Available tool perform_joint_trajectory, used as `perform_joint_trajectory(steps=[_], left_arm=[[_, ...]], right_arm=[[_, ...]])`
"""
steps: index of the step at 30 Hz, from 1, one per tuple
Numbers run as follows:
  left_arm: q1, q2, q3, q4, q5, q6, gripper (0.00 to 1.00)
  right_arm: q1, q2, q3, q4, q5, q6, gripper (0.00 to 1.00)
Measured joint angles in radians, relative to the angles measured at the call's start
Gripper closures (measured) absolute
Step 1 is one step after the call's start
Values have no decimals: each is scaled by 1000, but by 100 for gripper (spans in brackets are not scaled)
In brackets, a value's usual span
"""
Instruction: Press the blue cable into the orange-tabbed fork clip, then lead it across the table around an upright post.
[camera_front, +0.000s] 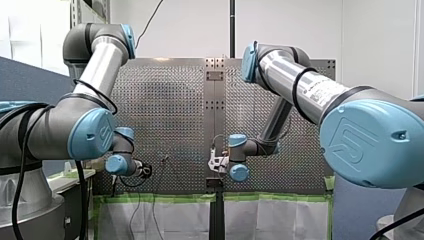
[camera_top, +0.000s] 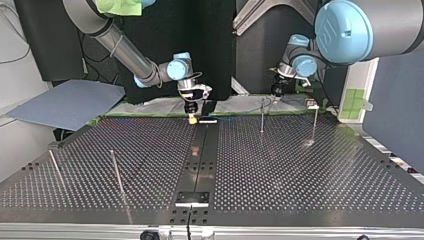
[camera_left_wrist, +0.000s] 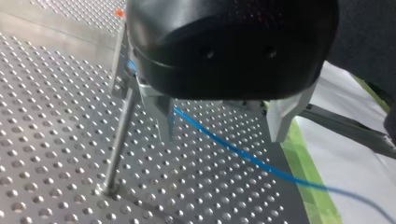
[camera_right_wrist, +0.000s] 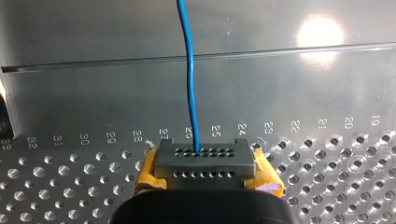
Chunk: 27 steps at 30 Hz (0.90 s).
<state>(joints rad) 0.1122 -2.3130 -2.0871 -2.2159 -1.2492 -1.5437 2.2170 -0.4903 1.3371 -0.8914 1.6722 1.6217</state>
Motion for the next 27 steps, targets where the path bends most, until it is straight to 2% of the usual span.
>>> perform_joint_trajectory(steps=[7,17,27], left_arm=[[2,48,-51,21,4,-3,2],[-9,145,-116,17,-3,-76,2],[-30,227,-146,51,5,-110,2]], right_arm=[[0,0,0,1,0,0,100],[4,0,0,1,0,0,100],[4,0,0,2,0,0,100]])
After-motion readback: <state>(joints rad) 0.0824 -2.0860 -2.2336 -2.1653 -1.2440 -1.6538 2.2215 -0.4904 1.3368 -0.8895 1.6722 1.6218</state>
